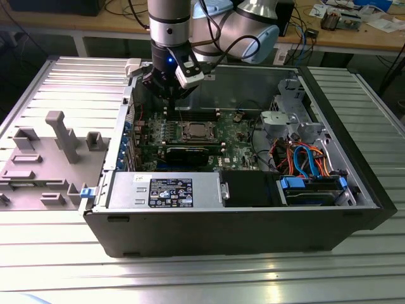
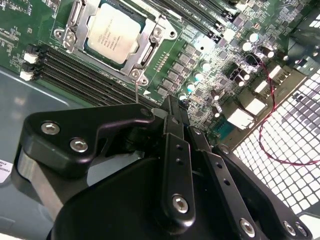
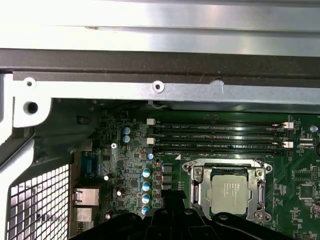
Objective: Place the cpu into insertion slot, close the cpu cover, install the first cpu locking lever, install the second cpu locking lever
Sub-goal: 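Install the first cpu locking lever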
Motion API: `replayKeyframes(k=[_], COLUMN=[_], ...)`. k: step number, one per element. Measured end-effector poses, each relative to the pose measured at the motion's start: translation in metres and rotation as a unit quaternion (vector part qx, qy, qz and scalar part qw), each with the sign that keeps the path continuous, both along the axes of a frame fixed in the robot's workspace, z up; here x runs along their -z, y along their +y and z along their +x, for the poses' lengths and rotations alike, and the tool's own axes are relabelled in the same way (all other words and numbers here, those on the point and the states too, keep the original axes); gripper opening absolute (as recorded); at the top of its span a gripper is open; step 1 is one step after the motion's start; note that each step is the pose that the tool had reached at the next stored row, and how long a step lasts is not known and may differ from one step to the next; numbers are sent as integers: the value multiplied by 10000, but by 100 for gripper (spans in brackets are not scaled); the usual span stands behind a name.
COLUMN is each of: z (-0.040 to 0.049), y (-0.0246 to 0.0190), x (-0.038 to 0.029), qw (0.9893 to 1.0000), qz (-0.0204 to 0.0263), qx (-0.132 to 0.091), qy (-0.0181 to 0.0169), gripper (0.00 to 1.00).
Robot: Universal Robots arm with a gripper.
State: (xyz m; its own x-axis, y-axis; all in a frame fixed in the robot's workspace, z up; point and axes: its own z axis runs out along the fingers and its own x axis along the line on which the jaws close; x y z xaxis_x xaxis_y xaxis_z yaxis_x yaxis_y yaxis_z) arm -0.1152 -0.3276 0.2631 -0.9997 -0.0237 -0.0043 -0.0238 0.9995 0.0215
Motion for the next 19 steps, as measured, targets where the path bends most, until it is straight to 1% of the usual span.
replayKeyframes(k=[5,10,11,12,13,14,16,19], z=[0,0,0,0,0,1,25,86], y=[7,46,70,105,153,179,183,186], x=[0,2,2,2,2,3,4,5], qw=[10000,10000,10000,10000,10000,10000,10000,10000], qz=[0,0,0,0,0,0,-1,-1], qx=[1,0,-4,-7,-11,-13,-15,-14], qy=[0,0,-1,-1,-1,-3,-4,-4], gripper=[11,11,11,11,11,11,11,11])
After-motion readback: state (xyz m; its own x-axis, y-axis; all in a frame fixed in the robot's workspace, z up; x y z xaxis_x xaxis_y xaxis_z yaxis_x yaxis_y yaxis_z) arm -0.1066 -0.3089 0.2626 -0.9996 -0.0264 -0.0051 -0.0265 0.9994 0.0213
